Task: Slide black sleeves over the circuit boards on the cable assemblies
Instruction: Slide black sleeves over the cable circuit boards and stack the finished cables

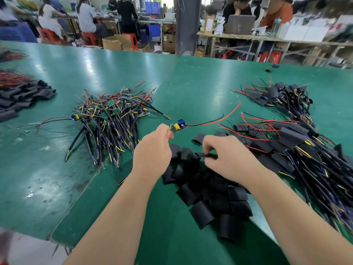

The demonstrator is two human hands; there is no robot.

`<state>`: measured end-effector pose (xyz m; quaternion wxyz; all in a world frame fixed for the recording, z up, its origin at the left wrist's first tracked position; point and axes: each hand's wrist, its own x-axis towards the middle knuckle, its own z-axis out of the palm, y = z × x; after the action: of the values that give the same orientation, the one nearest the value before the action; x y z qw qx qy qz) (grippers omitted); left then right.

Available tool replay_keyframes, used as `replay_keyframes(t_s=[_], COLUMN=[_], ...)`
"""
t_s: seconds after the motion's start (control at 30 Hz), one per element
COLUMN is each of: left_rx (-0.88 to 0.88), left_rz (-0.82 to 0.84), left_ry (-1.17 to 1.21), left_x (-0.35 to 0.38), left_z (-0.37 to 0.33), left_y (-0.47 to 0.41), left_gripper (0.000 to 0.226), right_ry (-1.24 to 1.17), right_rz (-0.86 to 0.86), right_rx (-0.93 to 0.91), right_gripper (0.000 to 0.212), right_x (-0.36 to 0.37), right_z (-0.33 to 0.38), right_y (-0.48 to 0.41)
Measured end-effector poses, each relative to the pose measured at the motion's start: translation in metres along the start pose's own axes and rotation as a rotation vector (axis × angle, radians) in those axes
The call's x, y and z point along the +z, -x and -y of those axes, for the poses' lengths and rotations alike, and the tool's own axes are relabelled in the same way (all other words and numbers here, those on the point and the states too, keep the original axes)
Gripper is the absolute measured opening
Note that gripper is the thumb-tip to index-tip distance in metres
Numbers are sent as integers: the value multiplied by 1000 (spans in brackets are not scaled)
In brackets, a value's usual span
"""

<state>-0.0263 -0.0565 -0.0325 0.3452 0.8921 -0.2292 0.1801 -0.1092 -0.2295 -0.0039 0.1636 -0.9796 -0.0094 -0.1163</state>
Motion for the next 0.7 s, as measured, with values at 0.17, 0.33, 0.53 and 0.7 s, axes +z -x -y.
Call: replay_keyframes(t_s=[0.17,0.33,0.53,0.7], left_rx=[0,114,223,245], left_rz=[-20,1,-1,-5], left_ry=[36,168,286,284], left_x=[-2,-7,-8,-10], left_z=[-2,-6,-11,-15], left_y=[1,3,6,7], left_gripper=[20,23,39,40], right_ry=[-210,-1366,-1975,-2156], right_rz=[-153,-410,-655,-694], right_rx=[92,297,450,532], right_gripper=[44,29,27,23], right_x=[-1,-4,-8,-14], right_z=[-6,-16,-24,-15], right_y=[14,25,23,21])
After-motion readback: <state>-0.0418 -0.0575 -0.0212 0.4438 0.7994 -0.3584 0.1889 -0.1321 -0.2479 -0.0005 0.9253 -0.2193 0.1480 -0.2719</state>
